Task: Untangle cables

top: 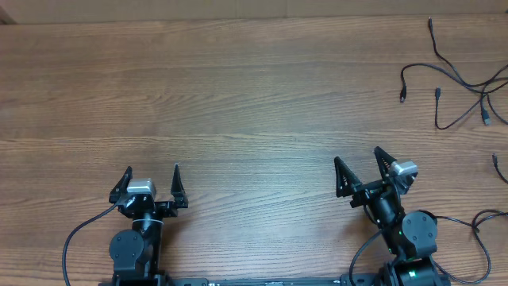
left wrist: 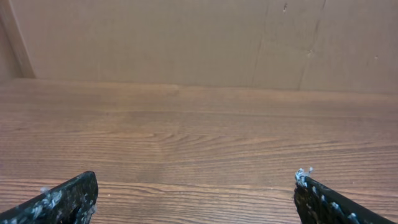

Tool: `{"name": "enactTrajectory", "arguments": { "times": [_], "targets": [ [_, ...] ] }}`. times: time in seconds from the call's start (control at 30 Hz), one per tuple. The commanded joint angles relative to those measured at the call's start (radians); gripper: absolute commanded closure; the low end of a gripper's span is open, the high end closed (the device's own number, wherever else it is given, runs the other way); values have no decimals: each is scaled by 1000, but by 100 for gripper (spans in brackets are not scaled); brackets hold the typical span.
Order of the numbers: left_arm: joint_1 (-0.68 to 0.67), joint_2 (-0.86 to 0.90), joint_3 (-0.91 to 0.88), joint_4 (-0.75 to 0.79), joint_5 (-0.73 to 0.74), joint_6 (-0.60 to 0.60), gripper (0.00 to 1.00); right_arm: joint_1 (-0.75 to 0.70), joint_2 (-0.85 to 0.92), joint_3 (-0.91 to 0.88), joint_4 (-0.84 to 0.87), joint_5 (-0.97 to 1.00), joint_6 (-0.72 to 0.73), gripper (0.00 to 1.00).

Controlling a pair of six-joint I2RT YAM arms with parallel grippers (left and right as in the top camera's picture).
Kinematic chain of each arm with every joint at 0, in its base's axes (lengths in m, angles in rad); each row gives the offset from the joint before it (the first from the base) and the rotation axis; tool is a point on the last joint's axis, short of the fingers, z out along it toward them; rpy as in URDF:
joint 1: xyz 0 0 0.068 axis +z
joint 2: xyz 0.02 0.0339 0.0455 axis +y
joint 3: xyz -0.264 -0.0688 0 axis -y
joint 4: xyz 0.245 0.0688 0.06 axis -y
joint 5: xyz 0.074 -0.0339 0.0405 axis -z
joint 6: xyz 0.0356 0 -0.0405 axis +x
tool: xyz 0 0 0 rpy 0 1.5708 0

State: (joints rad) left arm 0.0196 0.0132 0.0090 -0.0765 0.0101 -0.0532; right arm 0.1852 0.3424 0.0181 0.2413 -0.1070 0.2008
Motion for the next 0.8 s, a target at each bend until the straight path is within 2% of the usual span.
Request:
{"name": "enactTrajectory", "arguments": {
  "times": [0.0,0.23,0.47,0.77],
  "targets": [
    [-7,-9,-4,-2,-10,-5,0,-19,-104,-10,-77,24,-47,0],
    [-7,-9,-4,-2,-10,-5,0,-31,-346,-10,-317,24,-77,0],
    [-7,-9,-4,-2,-10,-5,0,-34,-340,-10,-320,26,-117,0],
    [-7,-9,-4,-2,-10,-5,0,-34,-340,-10,-322,29,-267,0]
  ]
}}
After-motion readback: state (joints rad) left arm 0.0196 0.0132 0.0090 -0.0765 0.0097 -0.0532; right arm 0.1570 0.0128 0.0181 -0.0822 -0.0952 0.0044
